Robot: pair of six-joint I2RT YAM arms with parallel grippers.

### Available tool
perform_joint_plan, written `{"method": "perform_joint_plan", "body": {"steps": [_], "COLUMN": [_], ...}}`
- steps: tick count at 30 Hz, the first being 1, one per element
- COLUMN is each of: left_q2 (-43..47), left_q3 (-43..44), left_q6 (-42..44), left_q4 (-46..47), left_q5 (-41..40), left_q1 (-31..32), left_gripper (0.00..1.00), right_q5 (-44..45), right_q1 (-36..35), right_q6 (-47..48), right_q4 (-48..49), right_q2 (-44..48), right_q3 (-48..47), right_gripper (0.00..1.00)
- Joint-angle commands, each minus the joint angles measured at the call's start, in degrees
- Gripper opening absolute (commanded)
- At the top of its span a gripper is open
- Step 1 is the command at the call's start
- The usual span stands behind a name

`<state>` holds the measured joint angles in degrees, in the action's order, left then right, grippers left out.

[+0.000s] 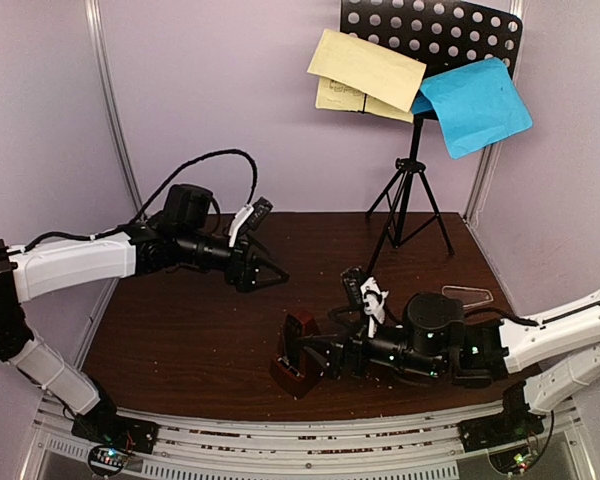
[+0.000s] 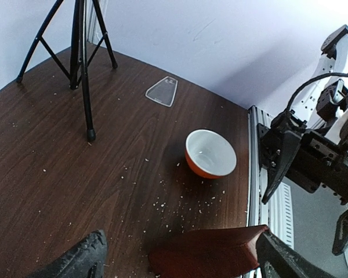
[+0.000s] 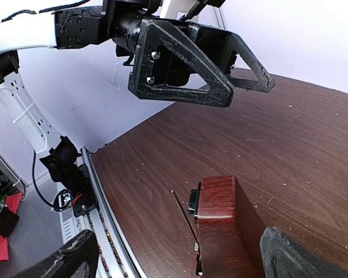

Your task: Pack up the instrument practice props

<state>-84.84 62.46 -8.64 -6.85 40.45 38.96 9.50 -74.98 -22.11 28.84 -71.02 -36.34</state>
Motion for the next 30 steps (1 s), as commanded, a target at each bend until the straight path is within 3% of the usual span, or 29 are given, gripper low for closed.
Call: {"method": "perform_joint_plan", "body": {"steps": [1,6,13,18,30], "left_q2": [0.09,-2.93,-6.44,-8.9,-11.21], "left_q3": [1.22,6.56,7.17,7.59,8.16], "left_q6": [-0.66,0.35,-0.49,1.43,2.46], "left_q4": [3.69,-4.23,-5.65,-8.83,-10.71], "left_q5": [4.21,6.0,13.1,11.25,8.03], "left_q1": [-0.27,-0.28,0.8,2.4,5.59], "left_gripper": [0.93,0.91,0.89,0.89,0.74], "right_q5": [4.32,4.1,2.45,3.35,7.49], "right_q1": [-0.38,-0.31,-0.34,-0.34,-0.41], "right_q6": [5.73,6.92,8.4,9.8,12.08], "right_q4": [7.13,6.62,10.51,11.42,15.93], "right_q2": [-1.24,-2.98,-5.65,-8.62,-15.01], "right_q3": [0.62,0.51,2.89,2.58,0.57], "right_gripper": [1.0,1.0,1.0,1.0,1.0]}}
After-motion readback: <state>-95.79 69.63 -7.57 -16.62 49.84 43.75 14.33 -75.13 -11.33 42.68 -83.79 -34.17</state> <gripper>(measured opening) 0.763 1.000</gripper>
